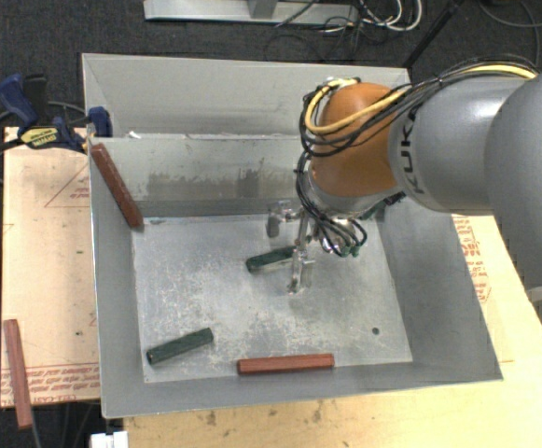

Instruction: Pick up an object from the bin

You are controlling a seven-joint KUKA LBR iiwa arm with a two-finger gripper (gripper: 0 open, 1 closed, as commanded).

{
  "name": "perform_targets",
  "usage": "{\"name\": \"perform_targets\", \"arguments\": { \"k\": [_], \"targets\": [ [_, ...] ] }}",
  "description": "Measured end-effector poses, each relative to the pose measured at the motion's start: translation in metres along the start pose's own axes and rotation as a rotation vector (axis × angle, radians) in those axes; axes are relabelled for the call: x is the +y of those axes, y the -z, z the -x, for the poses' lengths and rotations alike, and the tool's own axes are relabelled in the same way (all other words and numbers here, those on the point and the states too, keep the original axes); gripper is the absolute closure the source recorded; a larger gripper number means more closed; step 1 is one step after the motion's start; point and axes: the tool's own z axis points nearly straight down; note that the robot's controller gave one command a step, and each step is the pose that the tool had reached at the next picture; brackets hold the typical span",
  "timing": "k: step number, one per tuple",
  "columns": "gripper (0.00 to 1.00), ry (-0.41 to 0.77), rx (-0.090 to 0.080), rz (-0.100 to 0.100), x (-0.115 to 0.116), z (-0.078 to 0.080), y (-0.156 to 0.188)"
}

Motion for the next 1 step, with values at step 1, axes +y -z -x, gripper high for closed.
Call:
{"name": "perform_targets", "arguments": {
  "k": [1],
  "targets": [
    [0.00, -0.057, 0.004, 0.000, -0.0001, 0.0030, 0.0070]
  ]
}}
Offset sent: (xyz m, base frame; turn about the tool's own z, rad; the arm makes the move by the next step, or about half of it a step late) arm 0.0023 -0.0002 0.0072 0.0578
